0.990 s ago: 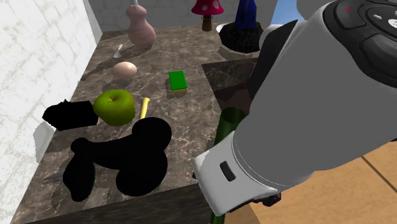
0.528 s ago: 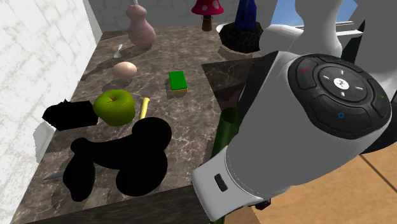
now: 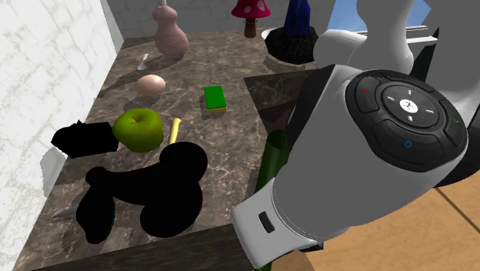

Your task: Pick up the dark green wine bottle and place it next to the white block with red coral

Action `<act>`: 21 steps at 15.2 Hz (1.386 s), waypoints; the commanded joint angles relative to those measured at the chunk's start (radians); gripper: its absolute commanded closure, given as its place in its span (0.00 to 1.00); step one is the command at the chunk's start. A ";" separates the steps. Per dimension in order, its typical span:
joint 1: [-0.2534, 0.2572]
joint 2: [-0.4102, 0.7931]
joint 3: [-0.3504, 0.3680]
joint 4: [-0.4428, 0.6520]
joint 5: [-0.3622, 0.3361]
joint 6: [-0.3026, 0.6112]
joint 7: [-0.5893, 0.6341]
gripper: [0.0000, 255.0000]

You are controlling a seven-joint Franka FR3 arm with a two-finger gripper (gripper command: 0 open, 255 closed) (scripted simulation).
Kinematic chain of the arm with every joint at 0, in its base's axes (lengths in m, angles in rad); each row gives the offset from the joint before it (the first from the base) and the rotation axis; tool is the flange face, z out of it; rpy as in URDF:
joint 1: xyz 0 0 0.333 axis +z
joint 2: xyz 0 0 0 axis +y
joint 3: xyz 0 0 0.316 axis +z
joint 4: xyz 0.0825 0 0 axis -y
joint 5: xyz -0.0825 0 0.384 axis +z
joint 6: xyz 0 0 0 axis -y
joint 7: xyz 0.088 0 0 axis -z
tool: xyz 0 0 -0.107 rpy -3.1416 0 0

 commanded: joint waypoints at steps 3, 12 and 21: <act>0.000 0.000 0.000 0.000 0.000 0.000 0.000 1.00; 0.001 -0.029 0.000 0.013 0.021 -0.039 -0.019 1.00; 0.006 -0.106 -0.004 0.064 0.068 -0.159 -0.064 1.00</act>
